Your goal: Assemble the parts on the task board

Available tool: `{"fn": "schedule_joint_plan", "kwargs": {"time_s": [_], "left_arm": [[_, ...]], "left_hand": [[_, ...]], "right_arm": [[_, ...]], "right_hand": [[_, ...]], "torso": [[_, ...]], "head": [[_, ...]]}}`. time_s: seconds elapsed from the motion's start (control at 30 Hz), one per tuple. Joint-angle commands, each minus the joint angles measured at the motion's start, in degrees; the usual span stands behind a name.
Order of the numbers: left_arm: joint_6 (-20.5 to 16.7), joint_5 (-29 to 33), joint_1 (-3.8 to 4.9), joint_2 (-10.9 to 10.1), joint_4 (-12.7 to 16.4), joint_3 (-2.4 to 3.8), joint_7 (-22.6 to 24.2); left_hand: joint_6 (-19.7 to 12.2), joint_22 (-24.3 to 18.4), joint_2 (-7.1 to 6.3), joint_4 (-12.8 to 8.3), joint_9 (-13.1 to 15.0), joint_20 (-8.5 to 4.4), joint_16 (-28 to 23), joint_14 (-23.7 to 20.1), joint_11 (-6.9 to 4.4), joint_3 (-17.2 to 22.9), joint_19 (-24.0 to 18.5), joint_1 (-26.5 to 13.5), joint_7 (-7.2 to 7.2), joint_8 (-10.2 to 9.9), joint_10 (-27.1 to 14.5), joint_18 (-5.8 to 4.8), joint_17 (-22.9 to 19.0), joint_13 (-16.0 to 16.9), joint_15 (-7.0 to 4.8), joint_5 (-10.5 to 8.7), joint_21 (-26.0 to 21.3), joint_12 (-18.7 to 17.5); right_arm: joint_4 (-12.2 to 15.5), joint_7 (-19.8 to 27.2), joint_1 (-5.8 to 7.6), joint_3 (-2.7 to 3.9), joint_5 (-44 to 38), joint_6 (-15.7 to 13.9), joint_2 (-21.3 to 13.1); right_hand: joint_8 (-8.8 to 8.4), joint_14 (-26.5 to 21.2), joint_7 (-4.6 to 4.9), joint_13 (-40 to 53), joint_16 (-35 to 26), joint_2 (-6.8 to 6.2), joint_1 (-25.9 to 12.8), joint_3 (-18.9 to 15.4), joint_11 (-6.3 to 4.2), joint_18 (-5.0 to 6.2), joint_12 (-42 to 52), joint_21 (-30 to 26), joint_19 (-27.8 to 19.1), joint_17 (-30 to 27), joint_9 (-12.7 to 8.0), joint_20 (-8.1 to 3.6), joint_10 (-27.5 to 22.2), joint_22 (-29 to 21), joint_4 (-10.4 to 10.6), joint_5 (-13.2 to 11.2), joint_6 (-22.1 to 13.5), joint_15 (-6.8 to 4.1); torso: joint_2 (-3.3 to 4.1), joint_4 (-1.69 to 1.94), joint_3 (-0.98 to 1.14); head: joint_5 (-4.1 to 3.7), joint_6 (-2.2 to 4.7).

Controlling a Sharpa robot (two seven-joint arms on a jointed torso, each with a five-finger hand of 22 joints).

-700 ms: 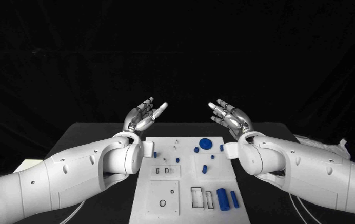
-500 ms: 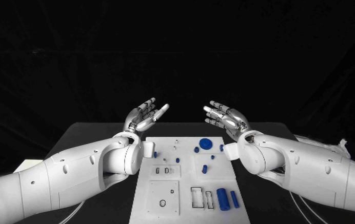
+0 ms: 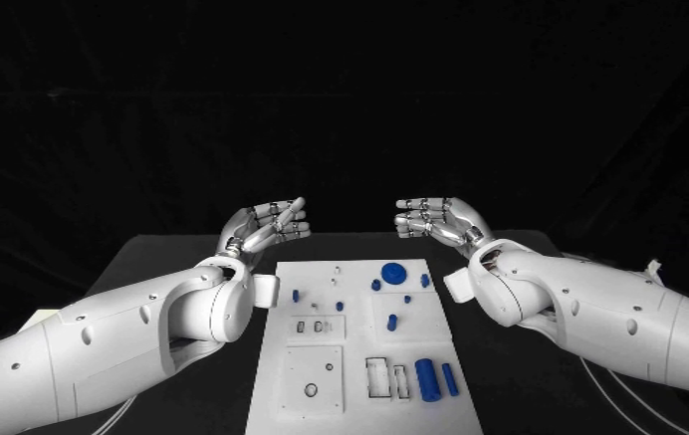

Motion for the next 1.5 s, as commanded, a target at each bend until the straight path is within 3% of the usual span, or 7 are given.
{"fn": "schedule_joint_plan", "kwargs": {"time_s": [0.03, 0.33, 0.43, 0.7, 0.83, 1.2, 1.5], "left_arm": [[3.8, 0.6, 0.16, -1.4, 1.9, 0.05, 0.8], [5.7, 0.8, 0.39, -6.4, 10.3, 0.33, -0.6], [6.4, 0.9, 0.41, -7.5, 12.4, 0.39, -0.7], [6.9, 1.5, 0.66, -9.5, 15.9, 0.68, -0.7], [7.0, 1.7, 0.79, -9.9, 16.8, 0.77, -0.7], [7.2, 1.8, 0.92, -10.4, 17.9, 0.86, -1.1], [7.4, 1.8, 0.95, -10.4, 17.8, 0.87, -1.3]], "left_hand": [[1.8, 0.0, 0.43, -0.9, -0.2, -0.77, 0.6, 2.9, -0.66, -0.1, 2.7, 0.8, 2.13, -0.1, 1.7, 0.75, 0.5, -0.1, -0.84, -0.29, 0.7, 0.0], [5.7, -0.6, 1.29, -3.0, -0.5, -2.47, 0.6, 8.5, -2.1, -0.9, 7.6, 1.6, 0.97, -1.1, 6.2, 0.72, 2.4, -0.1, -2.48, -0.35, 1.0, -0.6], [5.7, -0.7, 1.32, -3.1, -0.5, -2.5, 0.5, 8.6, -2.05, -1.1, 7.8, 1.4, 1.04, -1.3, 6.2, 0.69, 2.5, -0.1, -2.47, -0.36, 0.9, -0.8], [5.6, -1.0, 1.46, -3.3, -0.5, -2.43, -0.1, 8.3, -1.91, -1.5, 7.7, 1.3, 1.16, -1.9, 6.1, 0.62, 2.7, -0.1, -2.3, -0.34, 0.5, -1.4], [5.6, -1.0, 1.46, -3.3, -0.5, -2.43, -0.1, 8.3, -1.91, -1.5, 7.7, 1.3, 1.16, -1.9, 6.1, 0.62, 2.7, -0.1, -2.3, -0.34, 0.5, -1.4], [5.6, -1.2, 1.53, -3.4, -0.5, -2.34, -0.6, 8.1, -1.75, -1.7, 7.7, 1.1, 1.36, -2.2, 5.9, 0.59, 2.8, -0.1, -2.17, -0.34, 0.2, -1.7], [5.6, -1.5, 1.63, -3.6, -0.5, -2.2, -1.1, 7.7, -1.63, -1.9, 7.4, 1.1, 1.47, -2.6, 5.8, 0.56, 2.8, -0.1, -2.0, -0.33, -0.2, -2.1]], "right_arm": [[0.0, -1.3, 0.5, 0.28, -14.4, -1.7, -0.3], [0.3, -11.3, 3.61, 0.59, -39.0, 3.3, -0.9], [0.7, -14.8, 4.39, 0.64, -47.8, 5.1, -1.0], [1.7, -21.9, 5.69, 0.92, -64.5, 9.4, -1.0], [2.1, -24.1, 5.9, 1.02, -69.1, 11.3, -1.0], [2.7, -27.1, 6.03, 1.11, -75.5, 15.3, -0.5], [2.5, -27.2, 6.02, 1.12, -76.5, 17.2, -0.1]], "right_hand": [[0.44, 13.1, 0.43, 0.2, 1.4, -0.64, 1.3, 3.4, -2.48, 1.79, 0.3, 3.6, 9.8, 0.6, 0.3, -2.97, 10.7, 0.5, -4.1, -0.6, 10.5, -3.47], [-0.74, 29.1, -1.31, 0.3, 7.4, -4.21, 1.9, 5.1, -5.1, 1.66, -1.5, 13.6, 22.6, 4.6, 0.3, -8.96, 15.4, 5.1, -3.9, -2.3, 13.7, -7.94], [-1.0, 31.0, -2.14, 0.5, 18.6, -5.27, 1.5, 4.7, -6.46, 1.5, -1.8, 19.6, 26.6, 10.8, 0.3, -10.71, 17.7, 8.4, -4.0, -2.9, 15.4, -9.23], [-1.37, 31.8, -2.46, 0.4, 44.9, -6.01, -0.2, 6.0, -6.56, 1.21, -2.0, 30.1, 28.0, 32.9, 0.3, -10.77, 16.0, 15.1, -3.6, -2.5, 16.4, -9.69], [-1.44, 31.6, -2.72, 0.5, 57.8, -6.43, -0.6, 7.1, -6.5, -0.24, -1.9, 42.6, 29.4, 47.0, 0.3, -10.46, 15.6, 29.1, -3.5, -2.6, 16.6, -9.54], [-1.34, 31.4, -2.8, 0.6, 66.8, -7.33, -1.3, 8.2, -6.24, -1.84, -1.9, 54.7, 30.8, 57.5, 0.3, -9.83, 15.3, 43.5, -2.5, -3.1, 17.3, -9.35], [-1.21, 31.3, -2.66, 0.5, 67.9, -7.59, -1.4, 8.4, -6.08, -2.13, -2.0, 56.8, 31.3, 58.6, 0.4, -9.57, 14.8, 46.0, -2.0, -3.1, 17.8, -9.16]], "torso": [[1.1, 0.12, -0.06], [4.19, 1.5, 0.01], [5.48, 2.09, -0.03], [7.58, 3.39, -0.33], [8.41, 4.07, -0.5], [9.75, 5.1, -0.78], [10.2, 5.32, -0.88]], "head": [[-0.31, 0.16], [-2.07, 0.14], [-2.77, 0.22], [-4.22, 0.49], [-4.74, 0.77], [-5.57, 0.85], [-5.71, 0.71]]}}
